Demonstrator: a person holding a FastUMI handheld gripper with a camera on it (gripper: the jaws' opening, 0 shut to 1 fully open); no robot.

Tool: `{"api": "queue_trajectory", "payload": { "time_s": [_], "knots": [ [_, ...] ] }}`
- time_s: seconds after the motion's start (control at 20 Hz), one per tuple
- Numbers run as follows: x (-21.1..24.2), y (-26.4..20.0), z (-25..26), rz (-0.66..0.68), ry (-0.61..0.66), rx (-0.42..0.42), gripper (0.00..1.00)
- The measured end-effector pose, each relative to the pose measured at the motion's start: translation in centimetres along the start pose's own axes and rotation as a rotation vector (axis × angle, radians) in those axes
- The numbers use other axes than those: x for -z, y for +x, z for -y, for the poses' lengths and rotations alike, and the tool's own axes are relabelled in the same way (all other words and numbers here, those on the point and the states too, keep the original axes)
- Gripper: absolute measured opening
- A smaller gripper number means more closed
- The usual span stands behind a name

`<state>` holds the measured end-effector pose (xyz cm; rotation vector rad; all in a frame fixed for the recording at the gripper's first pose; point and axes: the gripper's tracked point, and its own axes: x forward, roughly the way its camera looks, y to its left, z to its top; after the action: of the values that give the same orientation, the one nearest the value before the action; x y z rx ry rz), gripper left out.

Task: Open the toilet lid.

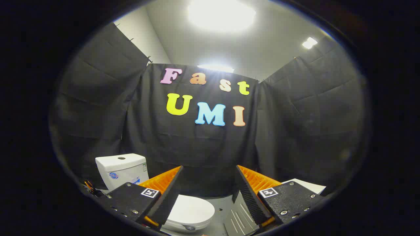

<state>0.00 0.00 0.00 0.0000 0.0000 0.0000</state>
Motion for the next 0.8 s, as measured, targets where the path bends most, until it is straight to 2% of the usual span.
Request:
{"api": "queue_trajectory", "payload": {
  "time_s": [0.8],
  "knots": [
    [3.1,1.0,0.4,-0.047,0.039,0.008,0.95]
  ]
}}
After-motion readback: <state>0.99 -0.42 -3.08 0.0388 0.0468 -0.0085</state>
